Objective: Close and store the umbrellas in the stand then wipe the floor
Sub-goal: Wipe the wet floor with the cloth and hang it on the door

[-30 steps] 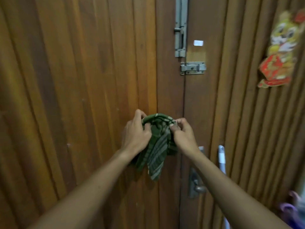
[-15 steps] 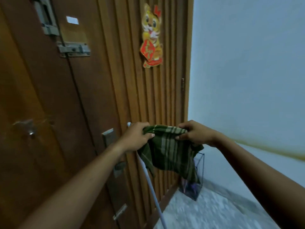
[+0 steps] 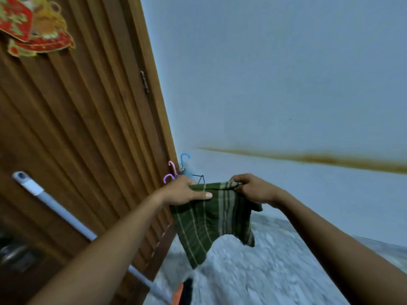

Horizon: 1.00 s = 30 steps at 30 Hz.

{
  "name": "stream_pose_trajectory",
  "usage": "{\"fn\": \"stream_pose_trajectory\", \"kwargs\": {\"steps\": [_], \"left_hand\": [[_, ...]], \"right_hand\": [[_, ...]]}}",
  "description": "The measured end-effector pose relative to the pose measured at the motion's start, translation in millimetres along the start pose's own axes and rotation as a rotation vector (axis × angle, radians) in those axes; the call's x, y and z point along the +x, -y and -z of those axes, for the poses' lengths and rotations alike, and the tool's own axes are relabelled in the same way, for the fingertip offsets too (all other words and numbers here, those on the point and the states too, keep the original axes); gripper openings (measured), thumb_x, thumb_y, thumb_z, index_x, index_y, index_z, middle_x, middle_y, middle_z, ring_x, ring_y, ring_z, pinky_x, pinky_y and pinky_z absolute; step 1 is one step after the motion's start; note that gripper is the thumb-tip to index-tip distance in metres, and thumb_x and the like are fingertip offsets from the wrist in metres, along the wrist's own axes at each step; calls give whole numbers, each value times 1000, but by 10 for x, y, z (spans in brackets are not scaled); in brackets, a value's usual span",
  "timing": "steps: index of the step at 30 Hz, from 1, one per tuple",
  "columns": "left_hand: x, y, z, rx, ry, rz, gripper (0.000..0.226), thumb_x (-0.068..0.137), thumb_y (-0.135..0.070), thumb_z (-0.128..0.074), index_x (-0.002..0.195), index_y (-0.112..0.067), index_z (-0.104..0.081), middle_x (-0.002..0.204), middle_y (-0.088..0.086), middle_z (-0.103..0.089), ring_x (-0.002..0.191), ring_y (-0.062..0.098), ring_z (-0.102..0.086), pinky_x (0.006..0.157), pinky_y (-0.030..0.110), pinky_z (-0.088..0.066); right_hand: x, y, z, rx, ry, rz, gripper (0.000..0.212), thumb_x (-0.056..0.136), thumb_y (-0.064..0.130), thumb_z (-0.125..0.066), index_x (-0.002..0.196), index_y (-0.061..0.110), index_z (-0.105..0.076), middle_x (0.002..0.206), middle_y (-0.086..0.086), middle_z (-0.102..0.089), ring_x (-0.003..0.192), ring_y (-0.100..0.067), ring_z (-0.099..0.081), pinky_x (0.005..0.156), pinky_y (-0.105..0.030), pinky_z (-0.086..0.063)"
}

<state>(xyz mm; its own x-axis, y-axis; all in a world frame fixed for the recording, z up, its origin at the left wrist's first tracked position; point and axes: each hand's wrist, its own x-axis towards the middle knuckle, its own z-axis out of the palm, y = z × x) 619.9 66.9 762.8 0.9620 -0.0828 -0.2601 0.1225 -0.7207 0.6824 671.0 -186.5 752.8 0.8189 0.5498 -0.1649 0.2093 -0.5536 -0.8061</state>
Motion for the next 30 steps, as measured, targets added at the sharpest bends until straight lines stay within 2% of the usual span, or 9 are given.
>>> {"fn": "stream_pose_trajectory", "kwargs": {"steps": [2,5,8,11,16,19,22,27,30], "left_hand": [[273,-28,-286,8,27,14,69,61,-70,-78,80,-4,-74,83,11,-76,76,21,-72,77,43,-58],[500,-66,-745,62,82,5,18,79,-38,-78,67,-25,-74,72,-6,-75,74,10,-72,78,36,-59],[690,101,-1144,139,41,36,25,77,-40,-76,60,-25,-64,58,-6,-67,63,7,-68,64,29,-55],[918,358,-1443,152,7,54,25,77,-37,-75,69,-15,-64,64,4,-67,66,16,-67,62,35,-52],[1361,1011,-2115,176,71,137,22,83,-36,-71,71,-26,-55,68,-3,-59,68,19,-60,61,36,-48],[1643,1599,-2702,142,99,216,23,88,-31,-67,73,-24,-51,68,-2,-55,67,22,-56,55,33,-38],[1988,2333,-3358,85,154,291,22,92,-28,-63,76,-25,-47,73,1,-59,70,26,-60,57,35,-44],[2570,3671,-4444,12,357,330,17,97,-21,-58,83,-24,-50,80,1,-60,69,16,-59,54,26,-43],[2965,4390,-4891,-5,422,300,24,97,-24,-59,77,-29,-48,81,-2,-57,77,20,-59,63,29,-44]], "right_hand": [[19,-363,112,8,-18,-31,19,97,11,-50,95,13,-69,87,-4,-69,80,-14,-62,75,-29,-49],[18,-883,199,27,-34,-92,7,91,24,-64,86,23,-69,79,6,-69,75,-10,-62,71,-29,-48],[59,-1310,139,7,-19,-151,14,87,17,-67,78,28,-71,75,10,-70,75,-7,-64,71,-28,-52],[157,-1768,-36,30,-12,-245,22,87,14,-69,73,31,-73,74,11,-71,77,-11,-67,78,-34,-55],[443,-2676,-585,26,7,-385,23,91,11,-62,90,24,-81,86,1,-78,78,-20,-73,71,-37,-62],[677,-3299,-1089,15,32,-423,34,86,0,-57,94,21,-82,68,11,-70,56,-6,-63,56,-22,-50],[909,-4029,-1710,23,54,-477,30,92,5,-59,103,22,-81,58,24,-55,48,0,-50,54,-14,-39],[1355,-5410,-2723,-3,127,-547,34,86,3,-60,106,22,-81,66,14,-66,53,-4,-51,60,-25,-48],[1757,-6152,-3163,-71,161,-506,35,82,6,-61,104,27,-79,71,13,-68,66,-11,-62,73,-37,-60]]}}
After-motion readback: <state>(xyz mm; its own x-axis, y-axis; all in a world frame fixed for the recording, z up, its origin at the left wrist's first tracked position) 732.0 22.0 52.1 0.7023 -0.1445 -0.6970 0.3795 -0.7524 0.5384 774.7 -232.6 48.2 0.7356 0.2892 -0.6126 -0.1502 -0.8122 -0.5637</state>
